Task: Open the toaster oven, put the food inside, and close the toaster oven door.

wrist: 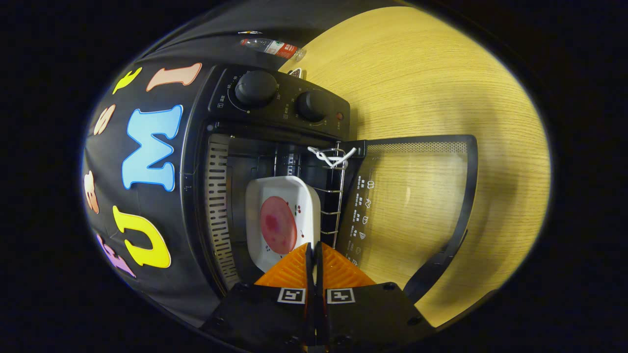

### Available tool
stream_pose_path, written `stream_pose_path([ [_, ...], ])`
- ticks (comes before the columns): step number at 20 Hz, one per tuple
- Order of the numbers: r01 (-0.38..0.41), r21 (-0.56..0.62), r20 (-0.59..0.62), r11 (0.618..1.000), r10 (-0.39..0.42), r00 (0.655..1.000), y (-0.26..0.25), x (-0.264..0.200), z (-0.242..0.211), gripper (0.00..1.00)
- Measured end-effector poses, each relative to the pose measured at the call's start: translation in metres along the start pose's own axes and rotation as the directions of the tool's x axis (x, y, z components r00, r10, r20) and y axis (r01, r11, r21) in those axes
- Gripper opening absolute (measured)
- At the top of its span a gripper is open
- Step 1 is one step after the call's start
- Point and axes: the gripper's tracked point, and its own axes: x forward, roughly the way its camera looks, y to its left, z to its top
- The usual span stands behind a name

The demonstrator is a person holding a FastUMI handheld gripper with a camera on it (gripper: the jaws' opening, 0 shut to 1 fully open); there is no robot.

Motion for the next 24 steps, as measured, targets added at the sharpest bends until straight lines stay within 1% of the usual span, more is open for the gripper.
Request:
stream_pose_path([
  [5,-0.011,0.021,0.015,1.000,0.011,1.000,0.005,0.008,0.003,0.04],
  [6,-0.029,0.030,0.009,0.999,0.028,1.000,0.008,0.010,0.002,0.05],
  [8,-0.061,0.049,-0.038,0.997,0.063,0.997,0.015,0.006,-0.008,0.11],
  [9,-0.088,0.058,-0.050,0.994,0.091,0.995,0.020,0.005,-0.010,0.16],
  [11,-0.130,0.053,-0.031,0.990,0.132,0.991,0.030,-0.004,-0.005,0.52],
  [13,-0.106,-0.003,-0.021,0.994,0.106,0.994,0.023,-0.010,-0.004,0.75],
  [15,-0.089,-0.064,-0.050,0.994,0.086,0.995,0.016,-0.018,-0.008,0.97],
  [16,-0.082,-0.097,-0.068,0.992,0.076,0.995,0.012,-0.024,-0.011,0.97],
  [17,-0.093,-0.133,-0.083,0.987,0.083,0.993,0.012,-0.032,-0.014,0.97],
  [19,-0.136,-0.239,-0.105,0.962,0.113,0.988,0.017,-0.048,-0.017,0.97],
  [20,-0.148,-0.317,-0.114,0.937,0.118,0.987,0.017,-0.056,-0.019,0.97],
  [22,-0.148,-0.481,-0.138,0.864,0.092,0.986,0.009,-0.069,-0.025,0.97],
  [24,-0.143,-0.587,-0.164,0.797,0.056,0.985,-0.004,-0.084,-0.029,0.97],
])
